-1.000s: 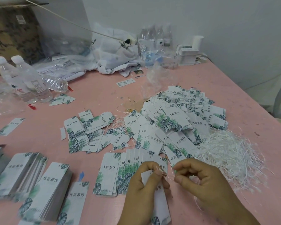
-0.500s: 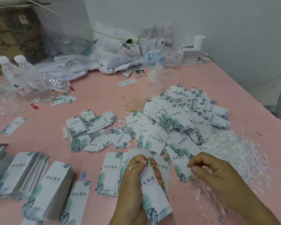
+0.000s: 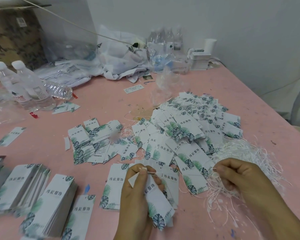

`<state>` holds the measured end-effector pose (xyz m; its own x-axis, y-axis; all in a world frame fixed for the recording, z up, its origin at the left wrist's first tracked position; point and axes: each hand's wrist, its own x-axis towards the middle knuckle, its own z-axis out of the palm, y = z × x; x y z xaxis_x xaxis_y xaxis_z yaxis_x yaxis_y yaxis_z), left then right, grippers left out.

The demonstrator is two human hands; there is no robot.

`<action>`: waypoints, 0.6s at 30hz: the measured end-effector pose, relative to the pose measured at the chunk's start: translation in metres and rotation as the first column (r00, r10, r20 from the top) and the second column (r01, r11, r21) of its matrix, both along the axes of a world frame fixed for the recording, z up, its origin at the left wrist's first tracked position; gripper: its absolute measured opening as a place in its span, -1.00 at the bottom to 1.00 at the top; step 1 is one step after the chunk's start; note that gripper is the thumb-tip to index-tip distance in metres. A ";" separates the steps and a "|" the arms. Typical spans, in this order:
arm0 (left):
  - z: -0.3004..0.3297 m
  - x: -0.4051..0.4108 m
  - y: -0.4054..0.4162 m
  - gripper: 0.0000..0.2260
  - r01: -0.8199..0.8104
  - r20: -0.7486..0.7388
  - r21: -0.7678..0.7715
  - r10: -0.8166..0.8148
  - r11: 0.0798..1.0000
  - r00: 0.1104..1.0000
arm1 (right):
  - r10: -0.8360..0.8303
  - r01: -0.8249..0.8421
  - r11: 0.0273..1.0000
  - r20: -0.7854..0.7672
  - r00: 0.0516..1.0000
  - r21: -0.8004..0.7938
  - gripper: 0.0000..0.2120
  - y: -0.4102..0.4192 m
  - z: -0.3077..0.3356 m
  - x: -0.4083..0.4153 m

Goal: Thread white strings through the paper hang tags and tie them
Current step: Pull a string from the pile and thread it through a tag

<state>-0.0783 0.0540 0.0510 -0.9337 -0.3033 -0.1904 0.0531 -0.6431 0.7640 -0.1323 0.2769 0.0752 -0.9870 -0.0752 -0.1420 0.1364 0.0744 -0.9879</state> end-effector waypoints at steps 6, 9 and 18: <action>-0.003 0.002 0.004 -0.84 0.065 0.034 -0.123 -0.062 0.990 0.998 | 0.058 -0.054 0.989 0.029 0.998 -0.137 -0.84 -0.001 -0.002 0.000; -0.007 0.001 0.006 -0.85 0.111 0.044 -0.172 -0.105 0.979 0.994 | 0.006 -0.006 0.998 0.002 1.000 -0.058 -0.86 -0.003 -0.002 0.002; -0.008 0.002 0.006 -0.84 0.137 0.084 -0.140 -0.126 0.981 0.989 | -0.215 0.223 0.972 -0.111 0.970 0.067 -0.83 0.001 -0.013 -0.003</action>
<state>-0.0766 0.0595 0.0426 -0.9521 -0.2086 -0.2237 -0.0846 -0.5233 0.8480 -0.1358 0.2784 0.0625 -0.9877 0.1521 -0.0358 0.0562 0.1316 -0.9897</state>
